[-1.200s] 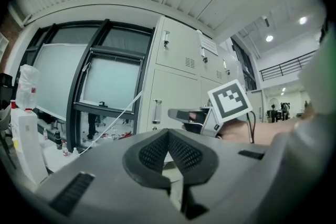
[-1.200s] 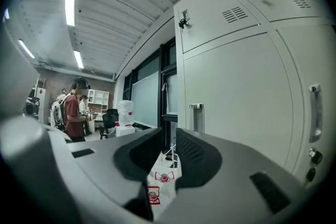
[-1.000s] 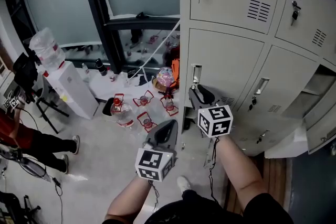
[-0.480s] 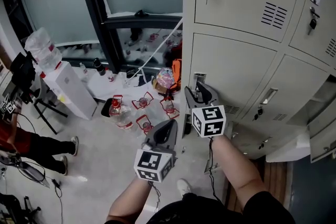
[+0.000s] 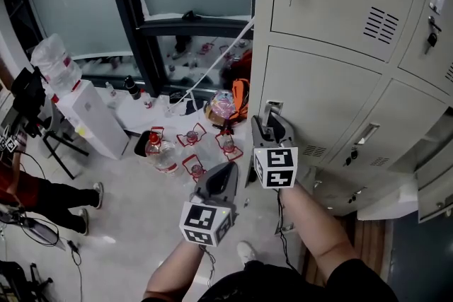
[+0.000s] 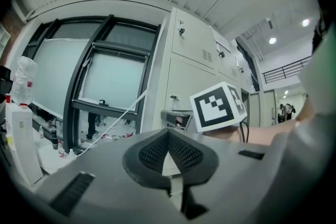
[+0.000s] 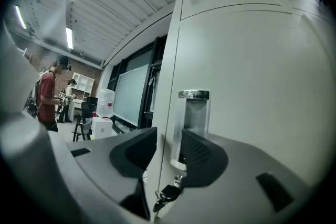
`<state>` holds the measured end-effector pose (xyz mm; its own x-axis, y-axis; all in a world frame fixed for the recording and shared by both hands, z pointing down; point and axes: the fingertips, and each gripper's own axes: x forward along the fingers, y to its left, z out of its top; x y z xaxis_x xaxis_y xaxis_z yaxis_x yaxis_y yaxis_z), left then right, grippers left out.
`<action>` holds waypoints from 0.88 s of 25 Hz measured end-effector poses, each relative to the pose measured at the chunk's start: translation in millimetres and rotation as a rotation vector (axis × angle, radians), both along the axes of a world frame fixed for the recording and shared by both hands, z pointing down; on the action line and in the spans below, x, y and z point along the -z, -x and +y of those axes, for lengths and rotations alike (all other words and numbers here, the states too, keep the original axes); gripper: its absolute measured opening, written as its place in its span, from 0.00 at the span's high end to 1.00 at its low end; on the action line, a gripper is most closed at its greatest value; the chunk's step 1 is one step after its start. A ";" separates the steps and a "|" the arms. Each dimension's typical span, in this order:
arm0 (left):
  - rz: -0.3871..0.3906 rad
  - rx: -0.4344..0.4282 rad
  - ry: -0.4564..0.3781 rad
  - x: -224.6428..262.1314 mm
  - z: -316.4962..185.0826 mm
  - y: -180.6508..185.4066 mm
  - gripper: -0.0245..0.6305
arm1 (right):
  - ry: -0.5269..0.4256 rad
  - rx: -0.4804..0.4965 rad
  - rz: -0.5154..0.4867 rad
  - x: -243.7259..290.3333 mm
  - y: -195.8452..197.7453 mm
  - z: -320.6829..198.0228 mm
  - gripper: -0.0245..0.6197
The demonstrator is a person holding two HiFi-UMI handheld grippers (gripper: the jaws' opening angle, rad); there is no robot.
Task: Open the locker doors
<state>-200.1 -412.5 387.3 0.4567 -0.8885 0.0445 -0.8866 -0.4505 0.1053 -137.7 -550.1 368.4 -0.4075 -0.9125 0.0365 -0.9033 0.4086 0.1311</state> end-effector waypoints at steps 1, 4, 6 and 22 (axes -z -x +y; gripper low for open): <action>0.001 -0.003 0.003 -0.5 0.2 -0.4 0.96 | 0.003 -0.006 0.000 0.1 -0.8 -0.4 0.75; 0.000 -0.011 0.014 -1.2 1.9 -2.6 0.96 | 0.013 -0.022 0.005 0.2 -3.2 -1.2 0.77; -0.002 -0.010 0.012 -1.0 2.5 -2.4 0.96 | 0.020 -0.035 0.009 -0.2 -5.4 -2.0 0.80; -0.006 -0.001 -0.003 4.8 22.4 5.2 0.96 | 0.070 -0.029 -0.047 -1.1 -5.4 14.1 0.83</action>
